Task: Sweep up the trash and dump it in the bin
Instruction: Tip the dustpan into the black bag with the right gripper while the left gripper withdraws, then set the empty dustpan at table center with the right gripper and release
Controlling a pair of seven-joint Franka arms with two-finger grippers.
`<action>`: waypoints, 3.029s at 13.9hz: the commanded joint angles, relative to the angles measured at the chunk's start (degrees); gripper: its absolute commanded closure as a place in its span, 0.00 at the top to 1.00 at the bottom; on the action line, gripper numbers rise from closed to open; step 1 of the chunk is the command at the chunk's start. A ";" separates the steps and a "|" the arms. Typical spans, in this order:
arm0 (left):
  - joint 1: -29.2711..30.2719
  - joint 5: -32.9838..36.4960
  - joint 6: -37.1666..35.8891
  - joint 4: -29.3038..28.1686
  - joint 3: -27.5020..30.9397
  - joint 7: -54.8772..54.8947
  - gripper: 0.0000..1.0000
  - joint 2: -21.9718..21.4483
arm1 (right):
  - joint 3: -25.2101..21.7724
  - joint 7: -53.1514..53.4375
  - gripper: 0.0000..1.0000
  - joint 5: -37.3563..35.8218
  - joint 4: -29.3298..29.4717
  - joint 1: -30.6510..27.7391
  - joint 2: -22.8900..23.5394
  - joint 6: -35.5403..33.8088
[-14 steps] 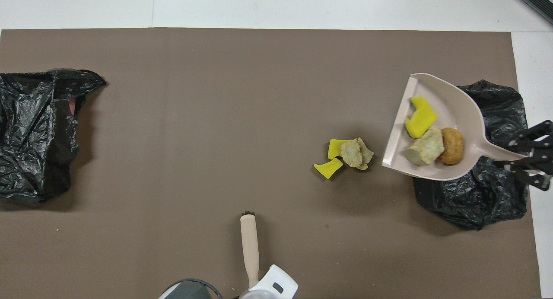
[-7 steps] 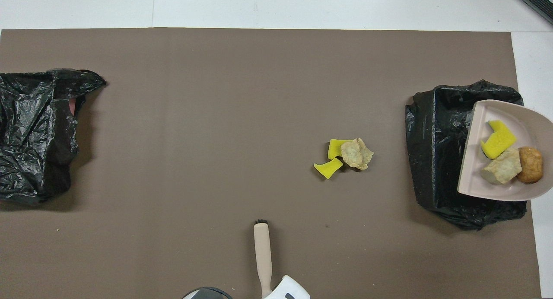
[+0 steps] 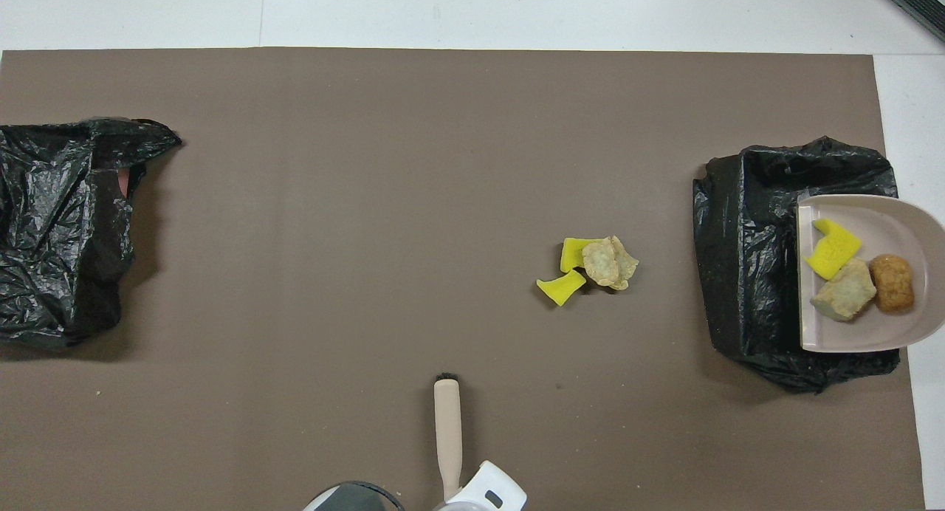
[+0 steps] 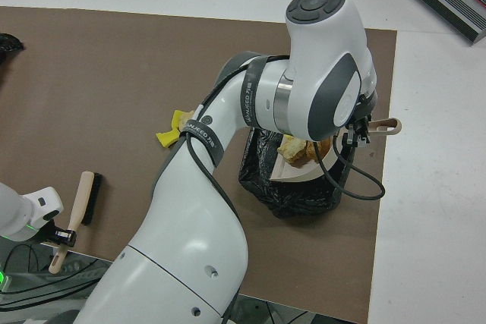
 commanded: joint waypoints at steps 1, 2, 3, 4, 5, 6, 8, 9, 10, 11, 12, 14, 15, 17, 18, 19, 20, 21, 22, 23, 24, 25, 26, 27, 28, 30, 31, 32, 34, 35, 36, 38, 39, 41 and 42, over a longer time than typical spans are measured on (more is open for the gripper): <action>5.52 -0.66 -2.36 4.39 0.40 5.18 1.00 0.87 | 2.80 1.51 0.00 -5.47 0.83 -0.12 0.37 -0.27; 7.72 -0.66 -4.20 6.50 0.48 7.72 1.00 1.13 | 4.03 1.51 0.00 -7.40 0.74 -0.12 0.37 -0.62; 10.87 -0.48 -5.70 8.44 0.48 10.96 1.00 1.48 | 5.87 1.51 0.00 -9.95 0.74 -0.03 0.28 -1.15; 14.04 -0.22 -6.50 10.02 0.48 13.96 1.00 1.48 | 7.54 1.60 0.00 -12.58 0.39 -0.03 0.11 -1.41; 17.55 0.39 -7.20 12.04 0.48 17.81 1.00 1.48 | 8.34 1.51 0.00 -14.52 0.04 -0.03 -0.16 -1.41; 20.63 0.66 -7.38 13.97 0.57 22.29 1.00 2.00 | 8.69 1.08 0.00 -15.50 -0.14 -0.03 -0.16 -1.41; 28.18 0.93 -7.56 17.49 0.57 29.50 1.00 2.36 | 9.66 0.55 0.00 -17.87 -0.05 0.06 -0.34 -3.33; 31.44 1.80 -8.78 19.77 0.57 33.11 1.00 2.80 | 10.88 0.02 0.00 -19.10 0.30 0.06 -0.77 -4.83; 34.08 4.85 -10.88 22.66 0.57 35.67 1.00 3.58 | 11.16 -0.85 0.00 -19.72 0.39 0.06 -2.08 -6.32; 36.37 7.49 -13.51 25.91 0.57 38.39 1.00 4.81 | 11.25 -1.38 0.00 -20.08 0.30 0.06 -3.48 -7.55; 38.48 8.91 -15.80 29.51 0.57 41.55 1.00 6.13 | 11.25 -1.56 0.00 -20.17 0.39 0.06 -4.11 -8.79; 43.31 9.63 -21.51 36.90 0.57 47.18 1.00 7.81 | 11.77 -1.92 0.00 -20.26 0.39 0.06 -5.34 -12.39; 45.34 10.41 -23.54 39.63 0.57 48.95 1.00 7.81 | 12.21 -2.00 0.00 -20.78 0.39 0.06 -6.13 -13.71; 47.99 12.43 -27.66 44.99 0.66 50.63 1.00 7.46 | 13.35 -1.83 0.00 -21.49 1.09 0.06 -7.27 -17.22; 48.87 12.61 -31.17 47.37 0.92 51.25 1.00 7.37 | 13.62 -1.39 0.00 -21.40 1.26 0.06 -7.80 -18.80; 50.44 12.53 -33.90 49.48 1.01 53.34 1.00 7.11 | 14.32 -1.04 0.00 -21.05 1.27 0.06 -8.50 -20.04; 51.94 12.44 -36.54 50.63 1.10 56.58 1.00 6.93 | 14.67 -0.52 0.00 -20.61 1.18 0.06 -9.03 -21.27; 53.34 12.35 -39.17 51.69 1.10 59.22 1.00 6.93 | 15.02 0.36 0.00 -20.43 1.26 0.06 -9.38 -22.76; 54.49 12.35 -41.03 53.79 1.10 61.34 1.00 6.93 | 16.51 1.50 0.00 -19.82 1.27 0.06 -10.08 -24.51; 55.98 12.35 -42.44 55.63 1.19 63.53 1.00 7.02 | 16.96 2.64 0.00 -18.60 1.09 -0.03 -10.70 -25.92; 56.95 12.35 -42.98 57.30 1.19 64.86 1.00 7.19 | 16.96 3.09 0.00 -16.67 0.92 -0.03 -10.79 -26.28; 57.74 12.35 -44.20 58.19 1.01 65.22 1.00 7.28 | 16.96 3.18 0.00 -15.35 0.83 -0.03 -11.06 -26.64; 58.01 12.26 -45.34 58.55 1.01 65.49 1.00 7.20 | 17.22 3.88 0.00 -15.25 1.09 0.06 -10.97 -27.60; 58.19 12.26 -45.61 59.16 1.01 65.75 1.00 7.37 | 18.18 4.84 0.00 -15.16 1.26 -0.03 -11.06 -27.87; 58.37 12.09 -45.97 60.47 1.01 65.93 1.00 7.98 | 19.23 6.33 0.00 -14.72 1.61 -0.03 -11.06 -28.13; 59.68 11.39 -46.32 62.33 1.01 66.02 1.00 9.65 | 20.12 13.25 0.00 -9.48 4.41 -0.03 -11.15 -29.71; 60.12 11.30 -46.32 62.33 1.01 66.10 1.00 9.57 | 20.65 17.38 0.00 -7.18 5.13 0.06 -11.06 -29.89; 60.13 10.95 -46.58 62.24 1.01 66.28 1.00 9.48 | 21.61 22.64 0.00 -4.46 5.31 -0.03 -11.06 -29.80; 60.21 10.24 -47.99 62.68 1.01 66.37 1.00 9.92 | 23.02 37.55 0.00 4.31 5.31 -0.03 -11.14 -29.02; 60.21 10.24 -47.99 62.68 1.01 66.80 1.00 10.01 | 24.76 46.94 0.00 8.01 5.31 -0.03 -11.06 -28.14; 60.21 10.24 -47.64 62.34 1.01 68.11 1.00 9.57 | 26.61 55.30 0.00 10.39 4.87 -0.03 -10.62 -26.39; 60.82 10.24 -47.37 61.20 1.27 68.57 1.00 7.48 | 31.44 75.33 0.00 16.72 4.87 -0.03 -7.73 -21.74; 60.65 10.24 -47.11 59.97 1.45 68.57 1.00 6.68 | 33.55 85.08 0.00 19.36 5.04 -0.03 -5.72 -17.89; 60.92 9.55 -47.02 59.69 1.54 67.95 1.00 6.49 | 37.85 99.53 0.00 19.91 5.74 -0.12 -0.45 -13.56; 61.00 9.19 -46.94 59.61 1.54 67.95 1.00 6.41 | 40.75 104.99 0.00 19.91 7.58 -0.20 2.71 -11.11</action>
